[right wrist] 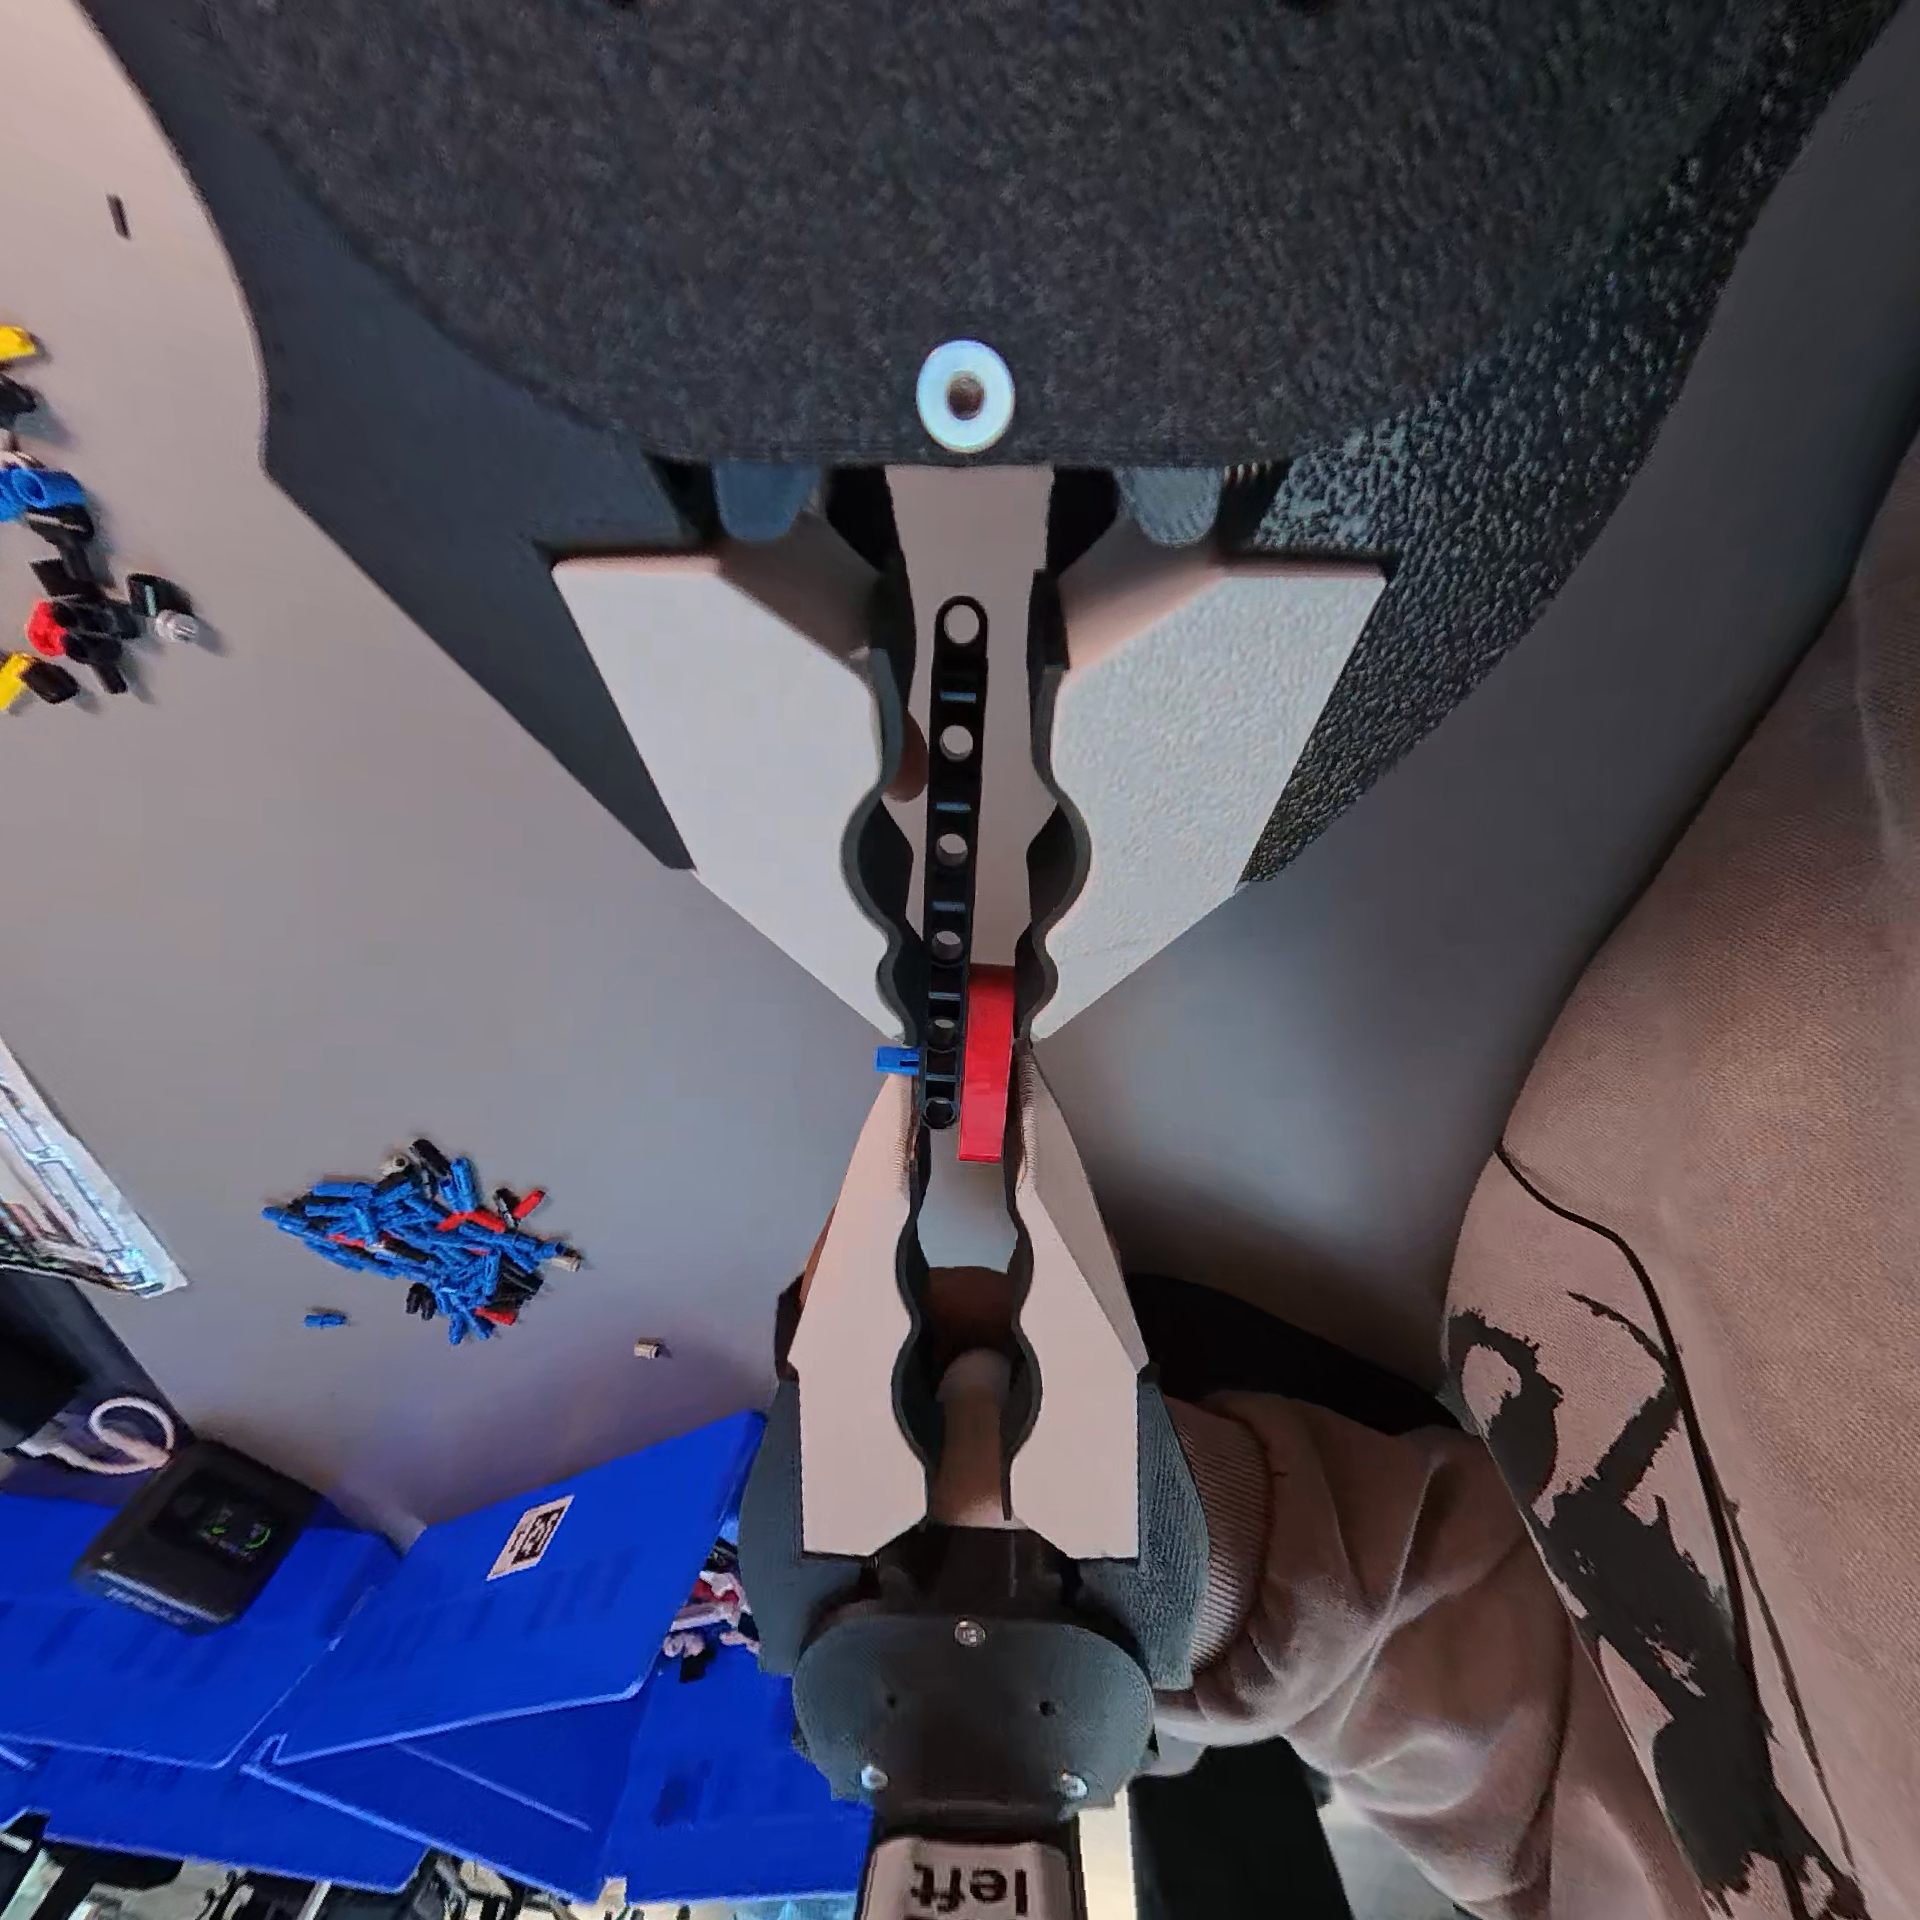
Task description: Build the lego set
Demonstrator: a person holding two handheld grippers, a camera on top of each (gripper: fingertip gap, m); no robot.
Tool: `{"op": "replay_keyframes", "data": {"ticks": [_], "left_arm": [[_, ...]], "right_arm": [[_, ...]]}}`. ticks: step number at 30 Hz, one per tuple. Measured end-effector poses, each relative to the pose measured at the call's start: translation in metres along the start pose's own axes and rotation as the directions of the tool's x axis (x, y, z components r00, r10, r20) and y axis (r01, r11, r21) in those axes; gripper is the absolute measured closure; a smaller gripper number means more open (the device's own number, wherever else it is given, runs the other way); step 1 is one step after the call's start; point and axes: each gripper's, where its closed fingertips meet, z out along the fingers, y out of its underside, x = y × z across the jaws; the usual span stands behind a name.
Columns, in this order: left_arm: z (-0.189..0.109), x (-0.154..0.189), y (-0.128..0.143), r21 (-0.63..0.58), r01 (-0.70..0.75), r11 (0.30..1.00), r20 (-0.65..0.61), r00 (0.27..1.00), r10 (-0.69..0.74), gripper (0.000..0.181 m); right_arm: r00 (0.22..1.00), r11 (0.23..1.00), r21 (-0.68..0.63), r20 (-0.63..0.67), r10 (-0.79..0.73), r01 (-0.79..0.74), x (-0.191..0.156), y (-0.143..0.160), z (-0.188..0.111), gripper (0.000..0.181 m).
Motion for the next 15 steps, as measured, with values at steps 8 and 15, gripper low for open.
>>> {"op": "replay_keyframes", "data": {"ticks": [8, 15], "left_arm": [[0.006, -0.006, 0.02, -0.11, -0.03, 0.993, 0.035, 0.999, 0.034, 0.167], [0.006, -0.018, 0.022, -0.059, 0.006, 0.998, 0.062, 0.998, -0.002, 0.167]], "right_arm": [[1.0, 0.998, -0.063, -0.02, 0.015, -0.016, 0.003, 0.02, 0.009, 0.166], [0.986, 0.995, -0.053, -0.136, -0.097, 0.09, 0.018, 0.021, 0.008, 0.165]]}}
